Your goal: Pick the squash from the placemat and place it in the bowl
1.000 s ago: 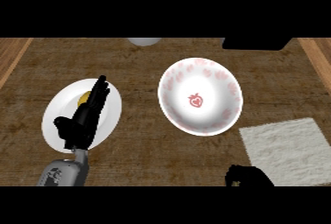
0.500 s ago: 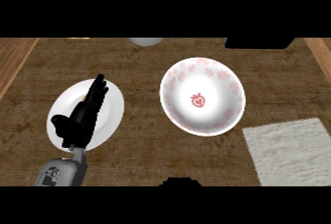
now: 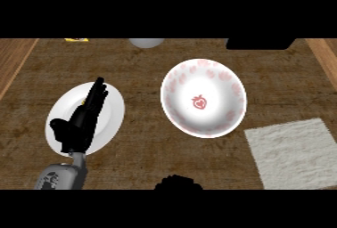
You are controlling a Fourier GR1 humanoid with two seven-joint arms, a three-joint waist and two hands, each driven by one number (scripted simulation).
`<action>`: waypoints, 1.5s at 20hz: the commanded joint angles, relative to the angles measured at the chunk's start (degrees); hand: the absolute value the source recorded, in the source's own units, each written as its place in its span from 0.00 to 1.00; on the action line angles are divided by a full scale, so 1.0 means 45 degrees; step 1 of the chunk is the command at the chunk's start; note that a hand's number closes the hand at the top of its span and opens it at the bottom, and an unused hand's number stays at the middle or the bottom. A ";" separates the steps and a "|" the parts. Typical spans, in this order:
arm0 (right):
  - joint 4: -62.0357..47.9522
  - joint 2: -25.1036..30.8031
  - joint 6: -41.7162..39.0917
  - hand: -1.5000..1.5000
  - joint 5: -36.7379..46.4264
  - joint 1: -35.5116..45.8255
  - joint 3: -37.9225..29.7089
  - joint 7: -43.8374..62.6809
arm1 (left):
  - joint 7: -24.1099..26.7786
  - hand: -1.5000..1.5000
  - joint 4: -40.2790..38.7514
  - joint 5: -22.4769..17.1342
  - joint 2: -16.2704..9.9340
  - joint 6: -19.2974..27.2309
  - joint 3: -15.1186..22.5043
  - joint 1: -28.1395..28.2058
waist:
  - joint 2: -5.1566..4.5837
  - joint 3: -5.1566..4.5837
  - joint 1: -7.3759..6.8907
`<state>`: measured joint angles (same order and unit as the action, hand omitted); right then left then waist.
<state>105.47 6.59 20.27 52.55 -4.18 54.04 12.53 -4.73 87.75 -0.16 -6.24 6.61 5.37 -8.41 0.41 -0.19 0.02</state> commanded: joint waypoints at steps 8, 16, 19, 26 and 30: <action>0.2932 -0.1386 -0.1265 1.00 0.0790 0.3585 -0.0336 0.5412 | -0.0036 0.50 0.0094 0.0095 0.0005 -0.0099 0.0131 -0.0038 | -0.0031 -0.0007 -0.0127; 0.1580 -0.1448 -0.2803 1.00 -0.1169 1.0136 -0.3356 1.0263 | -0.0077 0.50 0.0122 -0.0001 0.0195 -0.0238 0.0221 -0.0017 | -0.0079 0.0009 -0.0351; 0.0186 -0.1457 -0.4217 1.00 -0.0846 1.1200 -0.4778 1.0355 | 0.0550 0.50 -0.0109 0.0066 -0.0080 -0.0287 -0.0111 0.0289 | -0.0084 0.0018 -0.0210; -0.3928 -0.0473 -0.3779 1.00 -0.0415 1.1631 -0.6377 0.7109 | -0.0239 0.50 0.0459 -0.0031 0.0032 -0.0303 -0.0102 -0.0084 | -0.0124 0.0041 -0.0223; -0.4786 -0.0578 -0.2923 1.00 -0.0029 1.0710 -0.6868 0.6130 | -0.0355 0.50 -0.0023 0.0259 0.0427 0.0025 -0.0036 -0.0355 | -0.0110 0.0042 -0.0077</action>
<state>89.44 3.68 5.02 51.59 44.78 26.67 44.17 -5.43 87.76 0.33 -5.54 5.83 4.79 -9.55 -0.10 -0.02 -0.54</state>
